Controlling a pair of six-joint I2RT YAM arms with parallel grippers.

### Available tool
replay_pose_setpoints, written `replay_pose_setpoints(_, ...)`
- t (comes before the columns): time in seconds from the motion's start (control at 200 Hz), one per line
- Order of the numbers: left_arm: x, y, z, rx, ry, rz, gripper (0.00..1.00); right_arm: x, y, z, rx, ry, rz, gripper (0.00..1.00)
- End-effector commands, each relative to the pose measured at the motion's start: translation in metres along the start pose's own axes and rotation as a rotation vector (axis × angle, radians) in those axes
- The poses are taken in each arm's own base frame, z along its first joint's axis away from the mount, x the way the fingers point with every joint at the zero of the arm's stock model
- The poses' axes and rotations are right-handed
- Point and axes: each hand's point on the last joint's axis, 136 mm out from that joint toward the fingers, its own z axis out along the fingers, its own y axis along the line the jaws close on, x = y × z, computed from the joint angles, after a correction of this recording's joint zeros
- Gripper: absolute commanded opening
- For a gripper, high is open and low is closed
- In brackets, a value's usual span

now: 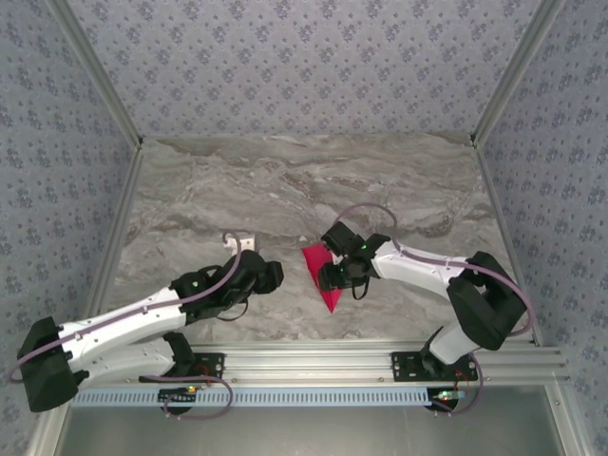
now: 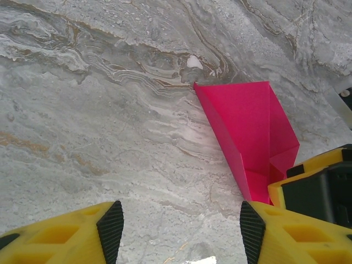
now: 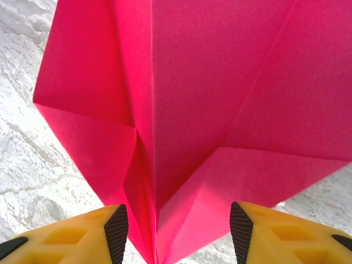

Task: Fold a paper plane with a square sheet of paper (fold left side to right side)
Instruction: Turn over the paper plane at the center of the table, then pick up the paper plane at the center of the table.

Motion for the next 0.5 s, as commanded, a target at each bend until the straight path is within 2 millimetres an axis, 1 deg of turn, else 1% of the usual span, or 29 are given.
replay_pose_setpoints(0.0, -0.007, 0.004, -0.005, -0.008, -0.034, -0.006, 0.61, -0.005, 0.007, 0.004, 0.014, 0.005, -0.001, 0.55)
replay_pose_setpoints(0.16, -0.006, 0.007, -0.006, -0.014, -0.038, -0.010, 0.61, -0.004, 0.007, 0.013, 0.046, 0.029, -0.007, 0.53)
replay_pose_setpoints(0.275, -0.006, 0.008, -0.006, -0.016, -0.040, -0.010, 0.62, -0.002, 0.006, 0.019, 0.076, 0.046, -0.017, 0.50)
replay_pose_setpoints(0.495, -0.007, 0.009, -0.007, -0.018, -0.042, -0.010, 0.62, 0.002, -0.004, 0.027, 0.162, 0.084, -0.025, 0.47)
